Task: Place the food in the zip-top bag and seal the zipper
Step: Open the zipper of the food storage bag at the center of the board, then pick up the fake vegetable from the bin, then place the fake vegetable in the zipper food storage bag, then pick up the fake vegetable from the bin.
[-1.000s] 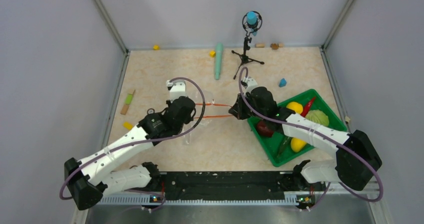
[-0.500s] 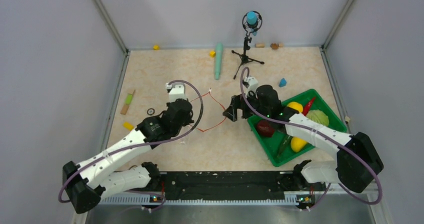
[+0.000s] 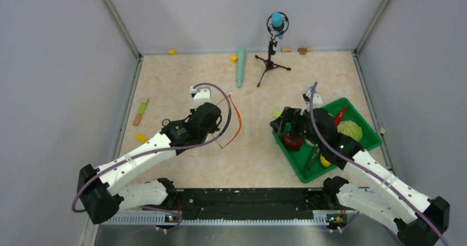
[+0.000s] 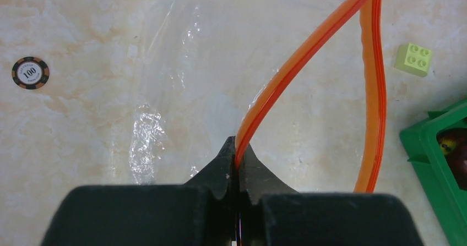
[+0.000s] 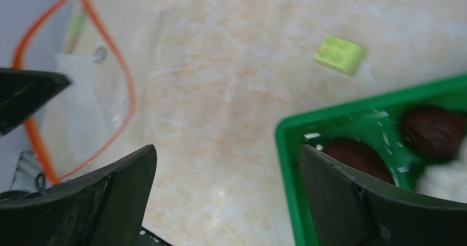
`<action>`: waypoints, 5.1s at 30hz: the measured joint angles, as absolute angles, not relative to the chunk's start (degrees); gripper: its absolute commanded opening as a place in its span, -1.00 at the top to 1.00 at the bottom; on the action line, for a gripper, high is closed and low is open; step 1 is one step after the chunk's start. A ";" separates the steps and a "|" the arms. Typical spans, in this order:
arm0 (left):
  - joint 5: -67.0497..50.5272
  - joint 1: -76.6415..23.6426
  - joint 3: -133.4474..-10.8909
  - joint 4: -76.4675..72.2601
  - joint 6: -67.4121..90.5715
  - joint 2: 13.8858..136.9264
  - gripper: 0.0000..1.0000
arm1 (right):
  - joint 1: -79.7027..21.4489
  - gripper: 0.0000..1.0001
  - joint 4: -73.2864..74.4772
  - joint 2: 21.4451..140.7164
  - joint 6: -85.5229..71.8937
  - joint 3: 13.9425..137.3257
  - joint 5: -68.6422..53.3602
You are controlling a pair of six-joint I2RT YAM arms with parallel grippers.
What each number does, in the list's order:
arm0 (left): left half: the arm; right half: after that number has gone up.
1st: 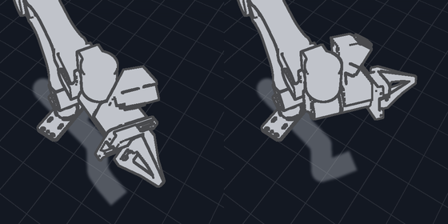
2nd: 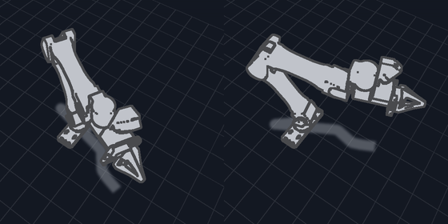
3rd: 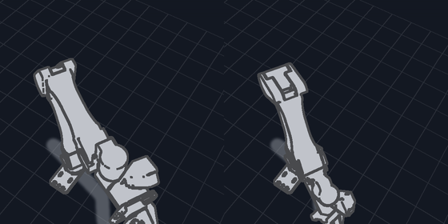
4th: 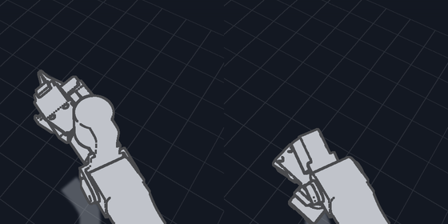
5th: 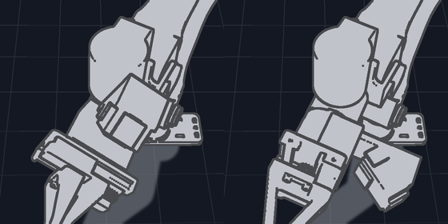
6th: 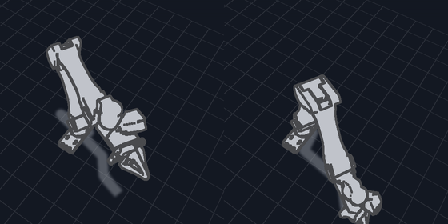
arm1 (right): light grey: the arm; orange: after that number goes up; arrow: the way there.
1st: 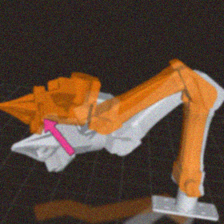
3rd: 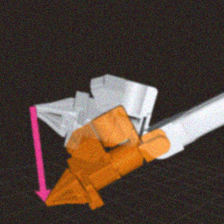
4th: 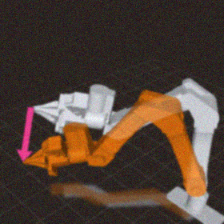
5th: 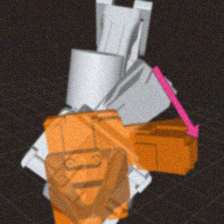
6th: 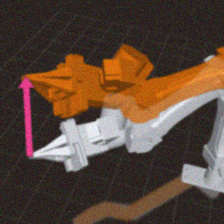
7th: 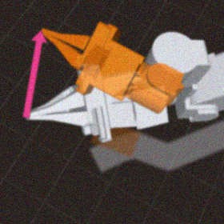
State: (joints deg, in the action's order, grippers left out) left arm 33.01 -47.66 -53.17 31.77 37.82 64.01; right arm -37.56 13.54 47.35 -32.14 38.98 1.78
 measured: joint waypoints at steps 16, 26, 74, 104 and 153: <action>28.25 -47.66 -49.06 29.39 37.43 60.42 1.00 | -37.36 -0.98 30.22 43.70 -47.31 30.09 26.37; 24.84 -47.66 -48.71 28.03 37.12 61.89 1.00 | -37.36 -0.98 25.21 46.54 -53.23 25.98 28.40; 19.92 -47.66 -45.93 24.64 35.77 56.73 1.00 | -37.78 -0.23 0.80 46.81 -40.40 35.27 0.49; 16.73 -47.66 -44.60 23.51 35.75 52.16 1.00 | -50.89 -0.98 -5.50 79.37 -32.12 56.42 -2.17; 18.72 -47.66 -43.59 22.65 36.34 51.35 1.00 | -36.49 -0.80 33.93 56.10 -46.72 35.20 37.47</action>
